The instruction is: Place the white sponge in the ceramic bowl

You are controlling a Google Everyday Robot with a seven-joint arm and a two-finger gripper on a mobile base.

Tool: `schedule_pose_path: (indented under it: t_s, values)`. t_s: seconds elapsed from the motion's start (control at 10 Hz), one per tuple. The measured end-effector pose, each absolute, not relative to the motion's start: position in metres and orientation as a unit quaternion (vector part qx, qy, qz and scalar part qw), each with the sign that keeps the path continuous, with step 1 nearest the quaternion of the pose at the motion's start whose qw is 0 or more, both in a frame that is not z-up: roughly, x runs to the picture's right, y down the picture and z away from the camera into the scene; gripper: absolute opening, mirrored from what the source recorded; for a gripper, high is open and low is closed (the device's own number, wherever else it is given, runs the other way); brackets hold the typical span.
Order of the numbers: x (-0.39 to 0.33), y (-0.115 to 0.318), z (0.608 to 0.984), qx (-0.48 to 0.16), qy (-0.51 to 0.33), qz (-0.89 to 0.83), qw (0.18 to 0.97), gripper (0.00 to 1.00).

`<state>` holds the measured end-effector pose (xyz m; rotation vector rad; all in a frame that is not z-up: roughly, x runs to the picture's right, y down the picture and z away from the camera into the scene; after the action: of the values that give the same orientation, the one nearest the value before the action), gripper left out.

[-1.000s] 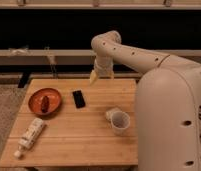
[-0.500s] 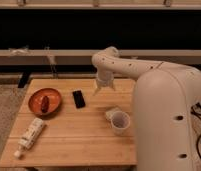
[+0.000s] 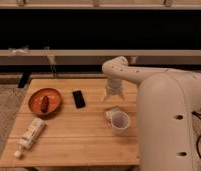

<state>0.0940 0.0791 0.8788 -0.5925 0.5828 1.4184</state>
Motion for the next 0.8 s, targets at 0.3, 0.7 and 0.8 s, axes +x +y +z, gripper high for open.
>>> schedule_pose_path:
  t_s: [0.3,0.7,0.8]
  values:
    - [0.091,0.098,0.889,-0.277,0.279,0.632,0.668,0.8]
    - [0.093,0.117,0.901,-0.293,0.298,0.635,0.65,0.8]
    - [0.096,0.123,0.904,-0.298,0.303,0.637,0.643,0.8]
